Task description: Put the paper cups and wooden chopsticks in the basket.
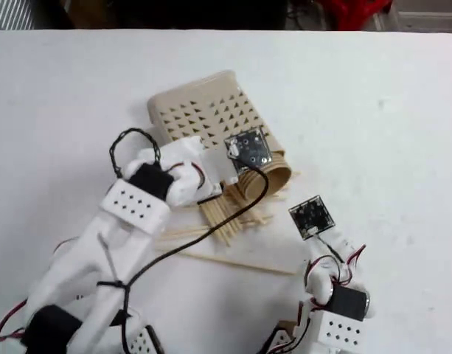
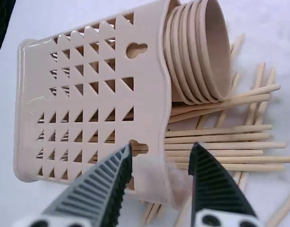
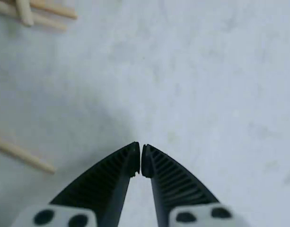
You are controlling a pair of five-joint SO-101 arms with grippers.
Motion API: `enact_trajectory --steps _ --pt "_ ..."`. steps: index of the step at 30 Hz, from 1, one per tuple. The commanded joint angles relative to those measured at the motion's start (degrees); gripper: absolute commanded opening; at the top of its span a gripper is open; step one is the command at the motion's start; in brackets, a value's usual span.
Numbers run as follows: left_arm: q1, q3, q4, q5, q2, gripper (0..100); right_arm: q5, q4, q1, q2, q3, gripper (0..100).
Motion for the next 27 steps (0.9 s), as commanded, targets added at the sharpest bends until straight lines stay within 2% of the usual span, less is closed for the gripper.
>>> enact_trajectory --steps 1,4,12,16,27 --pt "-2.59 -0.35 -6.86 -1.32 6.02 19 -0.53 0.66 0.4 -1.36 -0.35 2.4" --pt "-4.09 -0.35 -10.37 -3.52 9.1 17 -0.53 0.66 0.4 -1.36 -0.35 2.4" --pt "-6.55 1.41 -15.91 -3.69 10.07 17 -0.53 0.66 0.04 -1.36 -0.26 2.4" --pt "-7.6 5.19 -21.71 -3.78 9.98 17 -0.53 0.66 0.04 -1.36 -0.26 2.4" --pt "-9.63 10.73 -31.3 -0.7 9.36 5 -0.53 0.66 0.04 -1.36 -0.26 2.4"
